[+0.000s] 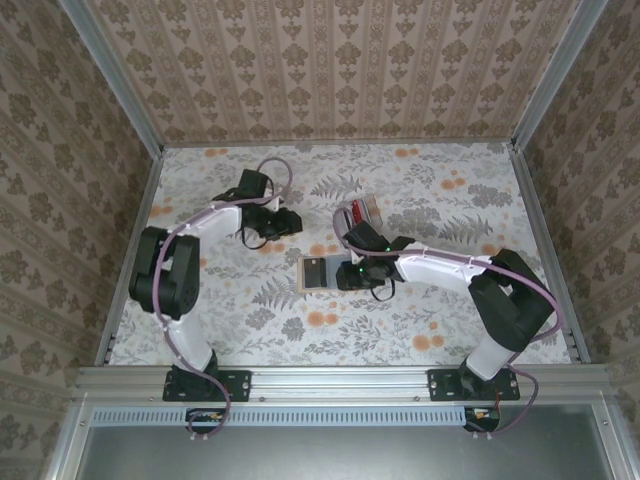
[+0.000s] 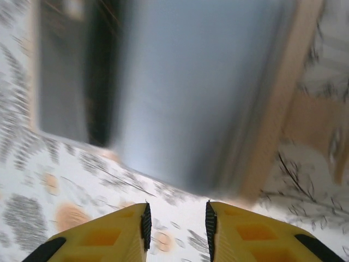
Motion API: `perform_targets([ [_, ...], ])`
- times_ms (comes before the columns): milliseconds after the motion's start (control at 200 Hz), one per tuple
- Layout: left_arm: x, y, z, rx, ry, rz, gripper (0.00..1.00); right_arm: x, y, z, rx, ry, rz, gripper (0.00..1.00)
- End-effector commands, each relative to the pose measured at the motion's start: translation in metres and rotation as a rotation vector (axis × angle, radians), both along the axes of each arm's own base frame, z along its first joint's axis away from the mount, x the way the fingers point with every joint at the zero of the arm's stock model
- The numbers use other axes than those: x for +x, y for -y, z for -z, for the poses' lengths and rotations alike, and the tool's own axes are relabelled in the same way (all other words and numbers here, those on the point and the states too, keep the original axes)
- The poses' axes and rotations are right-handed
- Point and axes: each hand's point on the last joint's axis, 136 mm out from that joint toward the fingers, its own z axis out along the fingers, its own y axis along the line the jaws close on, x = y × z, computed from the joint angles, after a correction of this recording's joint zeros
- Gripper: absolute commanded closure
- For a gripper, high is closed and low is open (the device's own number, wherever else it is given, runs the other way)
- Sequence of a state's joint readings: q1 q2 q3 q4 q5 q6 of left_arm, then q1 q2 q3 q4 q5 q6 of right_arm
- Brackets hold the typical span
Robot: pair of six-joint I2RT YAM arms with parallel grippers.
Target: Put the credit cards into the card holder
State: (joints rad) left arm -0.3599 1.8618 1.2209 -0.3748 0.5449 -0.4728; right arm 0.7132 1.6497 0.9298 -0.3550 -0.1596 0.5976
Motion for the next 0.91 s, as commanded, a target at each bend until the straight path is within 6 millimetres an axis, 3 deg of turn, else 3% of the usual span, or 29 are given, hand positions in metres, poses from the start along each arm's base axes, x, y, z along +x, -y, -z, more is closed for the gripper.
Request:
perform_targets([
  [0, -0.008, 0.013, 0.013, -0.001, -0.05, 0.067, 0.69, -0.009, 0.011, 0.01, -0.007, -0.028, 0.048, 0.66],
  [210, -0.033, 0.023, 0.036, 0.007, -0.108, 0.117, 0.71, 0.004, 0.027, 0.02, -0.056, -0.004, 0.107, 0.67],
  [415, -0.079, -0.001, 0.052, 0.036, -0.168, 0.098, 0.73, 0.034, 0.019, 0.017, -0.092, 0.039, 0.077, 0.67],
  [645, -0.132, -0.025, 0.058, 0.059, -0.211, 0.048, 0.74, 0.059, -0.007, 0.015, -0.068, 0.053, 0.015, 0.68],
  [760, -0.148, -0.027, 0.061, 0.054, -0.216, 0.02, 0.74, 0.07, -0.029, 0.01, -0.017, 0.056, -0.021, 0.68],
  [900, -0.166, -0.012, 0.063, 0.05, -0.212, 0.035, 0.75, 0.085, -0.053, 0.004, 0.016, 0.053, -0.07, 0.69],
])
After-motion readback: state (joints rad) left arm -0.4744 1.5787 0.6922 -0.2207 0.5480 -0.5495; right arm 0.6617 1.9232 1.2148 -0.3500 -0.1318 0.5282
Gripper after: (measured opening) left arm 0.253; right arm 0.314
